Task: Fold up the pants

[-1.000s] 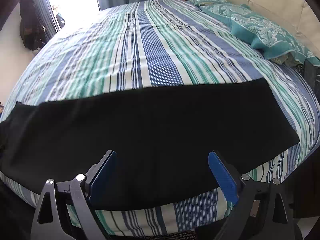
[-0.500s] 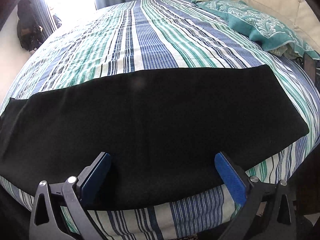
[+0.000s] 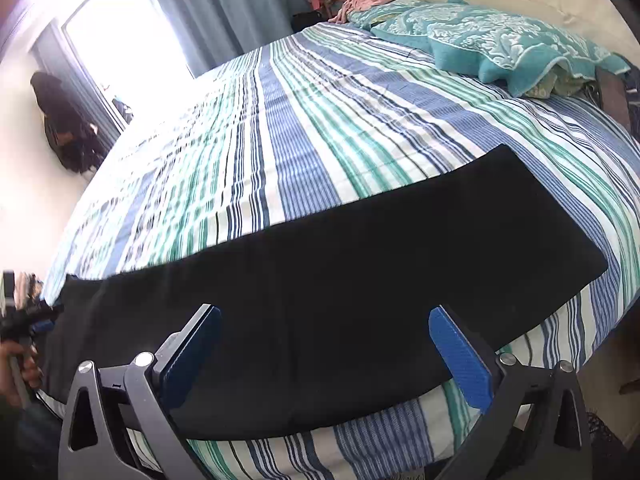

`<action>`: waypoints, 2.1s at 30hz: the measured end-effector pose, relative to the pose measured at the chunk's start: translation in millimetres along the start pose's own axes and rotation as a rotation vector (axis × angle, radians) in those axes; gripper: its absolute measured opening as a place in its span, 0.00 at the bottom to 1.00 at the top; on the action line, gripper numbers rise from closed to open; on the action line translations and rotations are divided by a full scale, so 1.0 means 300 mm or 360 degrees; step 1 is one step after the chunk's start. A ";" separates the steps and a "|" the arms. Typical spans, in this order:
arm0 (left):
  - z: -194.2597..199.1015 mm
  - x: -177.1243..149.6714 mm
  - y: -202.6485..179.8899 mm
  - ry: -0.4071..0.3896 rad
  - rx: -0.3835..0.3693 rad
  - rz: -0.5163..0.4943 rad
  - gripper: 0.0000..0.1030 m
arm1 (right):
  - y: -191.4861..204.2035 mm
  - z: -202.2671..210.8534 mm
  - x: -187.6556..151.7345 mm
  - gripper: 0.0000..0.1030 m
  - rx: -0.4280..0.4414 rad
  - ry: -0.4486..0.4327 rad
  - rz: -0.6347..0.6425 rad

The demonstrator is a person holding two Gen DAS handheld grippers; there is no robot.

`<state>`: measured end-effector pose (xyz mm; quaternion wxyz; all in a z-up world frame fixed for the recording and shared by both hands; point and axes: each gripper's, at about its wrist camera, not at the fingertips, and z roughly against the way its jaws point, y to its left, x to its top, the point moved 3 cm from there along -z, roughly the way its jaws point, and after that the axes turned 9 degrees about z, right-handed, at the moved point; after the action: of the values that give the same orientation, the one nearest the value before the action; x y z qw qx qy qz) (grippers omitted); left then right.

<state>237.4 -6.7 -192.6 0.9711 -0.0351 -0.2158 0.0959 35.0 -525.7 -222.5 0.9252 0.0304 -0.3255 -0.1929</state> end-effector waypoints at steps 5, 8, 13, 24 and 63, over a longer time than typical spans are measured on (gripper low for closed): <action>0.063 -0.131 -0.008 -0.0018 -0.0064 -0.0117 0.83 | -0.161 -0.043 0.153 1.00 -0.0033 0.0190 0.0159; 0.080 -0.193 -0.010 -0.0030 -0.0063 -0.0141 0.83 | -0.297 -0.082 0.215 0.99 -0.0186 0.0319 0.0255; 0.091 -0.224 0.002 -0.0047 -0.0092 -0.0148 0.83 | -0.511 -0.005 0.266 0.99 -0.0192 0.0223 0.0093; 0.069 -0.229 0.002 -0.0072 -0.0041 -0.0175 0.84 | -0.499 -0.102 0.133 0.80 0.0206 0.0369 0.0005; 0.155 -0.222 0.091 -0.0071 -0.0378 -0.0036 0.85 | 0.933 -0.078 -0.079 0.67 0.0610 0.0275 0.0742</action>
<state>153.8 7.8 -180.8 0.9561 -0.1453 -0.2475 0.0596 126.9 -259.8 -204.1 0.9461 0.1450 -0.2743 0.0925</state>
